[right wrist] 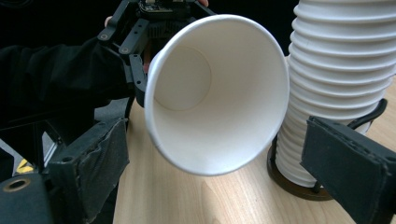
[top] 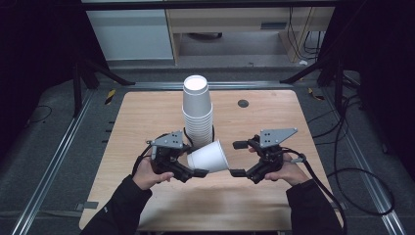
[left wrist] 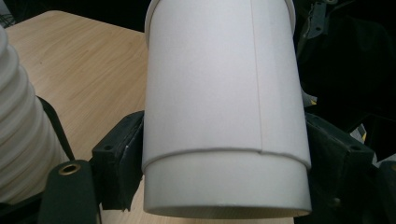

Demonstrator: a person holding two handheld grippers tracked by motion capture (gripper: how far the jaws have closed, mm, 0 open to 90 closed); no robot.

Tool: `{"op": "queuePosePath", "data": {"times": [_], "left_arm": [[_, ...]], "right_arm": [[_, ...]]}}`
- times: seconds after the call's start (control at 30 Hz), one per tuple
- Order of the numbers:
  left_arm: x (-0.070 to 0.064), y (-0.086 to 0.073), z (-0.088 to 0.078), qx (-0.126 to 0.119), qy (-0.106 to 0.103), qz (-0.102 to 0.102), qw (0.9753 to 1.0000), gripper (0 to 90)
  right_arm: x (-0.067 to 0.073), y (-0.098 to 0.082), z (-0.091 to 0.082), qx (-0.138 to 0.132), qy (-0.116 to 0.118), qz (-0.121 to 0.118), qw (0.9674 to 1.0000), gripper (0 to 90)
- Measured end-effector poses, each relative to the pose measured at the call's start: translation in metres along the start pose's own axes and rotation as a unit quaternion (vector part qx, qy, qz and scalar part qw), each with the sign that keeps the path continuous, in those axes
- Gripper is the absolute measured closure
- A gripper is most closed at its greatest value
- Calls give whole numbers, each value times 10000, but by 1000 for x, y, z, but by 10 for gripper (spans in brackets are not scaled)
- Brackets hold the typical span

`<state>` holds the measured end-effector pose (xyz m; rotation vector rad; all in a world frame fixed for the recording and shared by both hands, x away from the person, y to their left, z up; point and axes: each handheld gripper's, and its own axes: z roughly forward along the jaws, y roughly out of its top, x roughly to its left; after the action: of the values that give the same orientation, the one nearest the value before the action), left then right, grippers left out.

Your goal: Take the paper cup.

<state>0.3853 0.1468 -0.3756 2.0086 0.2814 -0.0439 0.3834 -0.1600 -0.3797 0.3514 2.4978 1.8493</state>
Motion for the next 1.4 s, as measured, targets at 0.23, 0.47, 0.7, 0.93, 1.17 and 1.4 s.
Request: {"op": "queuePosePath", "data": {"times": [0.23,0.47,0.7,0.93,1.17,1.4], "left_arm": [[-2,0,5,46,-66,40,10000,214],[-4,1,8,62,-98,64,9999,214],[-6,1,12,90,-181,98,9997,213],[-7,1,16,115,-208,102,9997,214],[-9,0,19,106,-242,137,9996,214],[-10,1,21,55,-237,175,9996,213]], "right_arm": [[-1,-1,4,28,64,72,9999,67],[-1,-3,10,127,131,85,9998,63],[-2,-6,16,218,187,137,9995,64],[-2,-7,20,293,236,136,9992,57],[-1,-9,24,292,321,136,9990,48],[-1,-9,27,270,425,186,9986,54]]}}
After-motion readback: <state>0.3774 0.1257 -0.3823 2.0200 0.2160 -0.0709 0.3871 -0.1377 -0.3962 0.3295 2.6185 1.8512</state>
